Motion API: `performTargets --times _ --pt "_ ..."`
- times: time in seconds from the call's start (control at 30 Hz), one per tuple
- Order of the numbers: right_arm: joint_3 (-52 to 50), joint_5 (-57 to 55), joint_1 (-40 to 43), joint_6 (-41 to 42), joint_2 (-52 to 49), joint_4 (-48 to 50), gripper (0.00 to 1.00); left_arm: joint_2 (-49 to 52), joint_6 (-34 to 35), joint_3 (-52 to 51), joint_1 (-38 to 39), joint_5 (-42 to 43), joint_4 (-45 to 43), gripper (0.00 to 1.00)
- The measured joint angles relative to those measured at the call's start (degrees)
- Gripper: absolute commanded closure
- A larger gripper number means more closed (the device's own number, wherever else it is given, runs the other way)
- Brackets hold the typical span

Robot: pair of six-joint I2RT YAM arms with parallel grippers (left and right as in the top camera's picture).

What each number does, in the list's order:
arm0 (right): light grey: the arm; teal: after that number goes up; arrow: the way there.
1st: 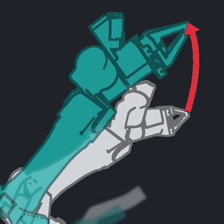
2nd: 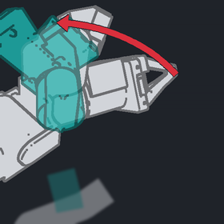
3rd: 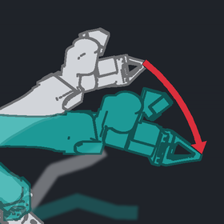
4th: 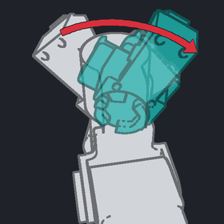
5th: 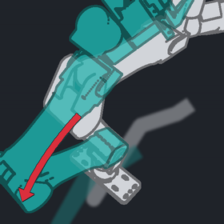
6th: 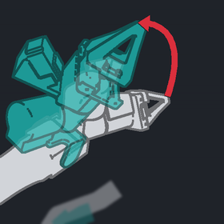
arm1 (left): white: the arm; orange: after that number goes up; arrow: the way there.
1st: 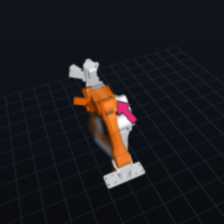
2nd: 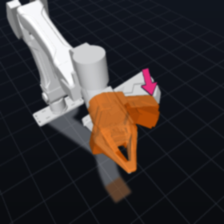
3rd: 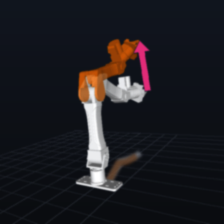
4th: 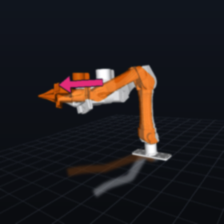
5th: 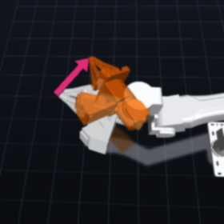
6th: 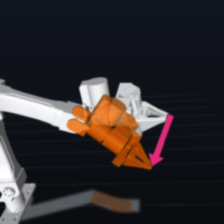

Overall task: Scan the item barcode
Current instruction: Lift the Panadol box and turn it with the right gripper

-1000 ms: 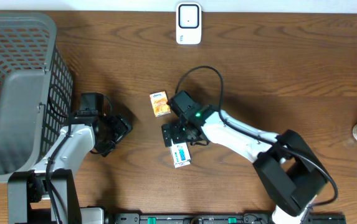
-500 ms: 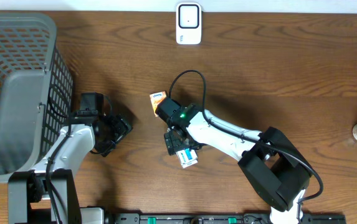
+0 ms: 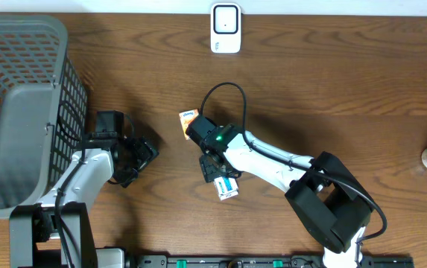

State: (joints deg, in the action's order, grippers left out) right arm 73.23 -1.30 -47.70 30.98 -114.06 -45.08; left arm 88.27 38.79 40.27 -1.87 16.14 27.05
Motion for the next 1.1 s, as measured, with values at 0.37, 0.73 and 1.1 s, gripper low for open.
performTargets --times 0.37,0.73,1.1 --pt "0.37 7.52 0.9 -0.85 0.07 2.71 0.58 0.0 0.0 0.0 0.0 0.0 0.0 0.18" --pt "0.9 12.79 2.36 -1.09 -0.31 -0.15 0.55 0.0 0.0 0.0 0.0 0.02 0.0 0.18" --pt "0.9 13.4 2.47 -1.29 -0.33 -0.28 0.64 0.0 0.0 0.0 0.0 0.02 0.0 0.18"
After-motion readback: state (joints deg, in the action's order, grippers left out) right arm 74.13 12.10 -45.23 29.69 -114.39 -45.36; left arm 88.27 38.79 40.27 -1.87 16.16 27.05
